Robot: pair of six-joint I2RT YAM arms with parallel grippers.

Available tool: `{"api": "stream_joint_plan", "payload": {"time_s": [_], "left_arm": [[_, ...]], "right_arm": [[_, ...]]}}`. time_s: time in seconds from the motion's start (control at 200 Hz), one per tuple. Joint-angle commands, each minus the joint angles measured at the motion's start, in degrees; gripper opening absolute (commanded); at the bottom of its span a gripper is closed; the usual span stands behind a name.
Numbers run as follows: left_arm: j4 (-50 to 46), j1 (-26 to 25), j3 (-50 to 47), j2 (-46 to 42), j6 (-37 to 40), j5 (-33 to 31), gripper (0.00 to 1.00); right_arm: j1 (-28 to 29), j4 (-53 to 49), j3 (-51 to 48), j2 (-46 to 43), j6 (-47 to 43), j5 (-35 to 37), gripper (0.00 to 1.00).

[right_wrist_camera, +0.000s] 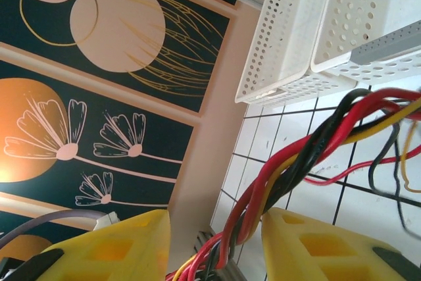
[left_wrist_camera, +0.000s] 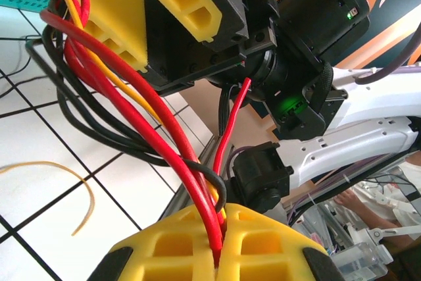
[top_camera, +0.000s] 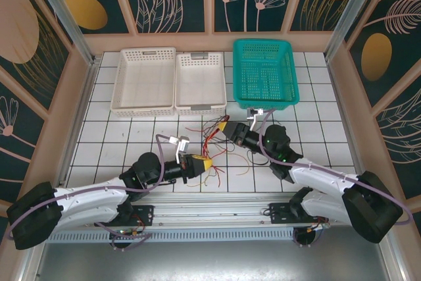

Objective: Untangle the cables

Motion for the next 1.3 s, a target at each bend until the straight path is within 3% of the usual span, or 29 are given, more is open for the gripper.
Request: {"api": "stream_joint_plan", "payload": {"time_s": [0.0,0.2,0.315,0.545,0.866,1.066,1.296], "left_arm": [[2.1,-0.2,1.3,-0.3,-0.3,-1.1,0.00],[4.8,-0.1,2.5,1.6,-0.6,0.2,0.00],[6.3,-0.2,3.2,3.7,-1.1,1.5,0.00],[6.0,-0.2,1.9,3.5,-1.2,2.0,0.00],[0.6,-0.2,2.5,1.6,0.2,2.7,0.00],[-5.5,-0.2,3.4,-2.4,1.6,1.2,0.45],[-13.9,-0.2,5.0,-6.9,4.3,-0.4,0.73]], "right_arm": [[-0.2,1.9,-0.4,-2.5,-1.1,1.2,0.42],[-0.3,1.6,0.1,-0.5,-1.2,1.1,0.41],[-0.1,2.0,0.9,0.8,-1.0,0.9,0.31],[-0.4,-5.3,2.3,-2.5,-4.7,3.8,0.00],[-0.8,-16.8,5.6,-7.1,-13.6,5.2,0.00],[-0.8,-24.5,9.1,-7.2,-19.7,3.9,0.00],[-0.8,-26.0,10.3,-7.3,-22.9,0.8,0.00]]}}
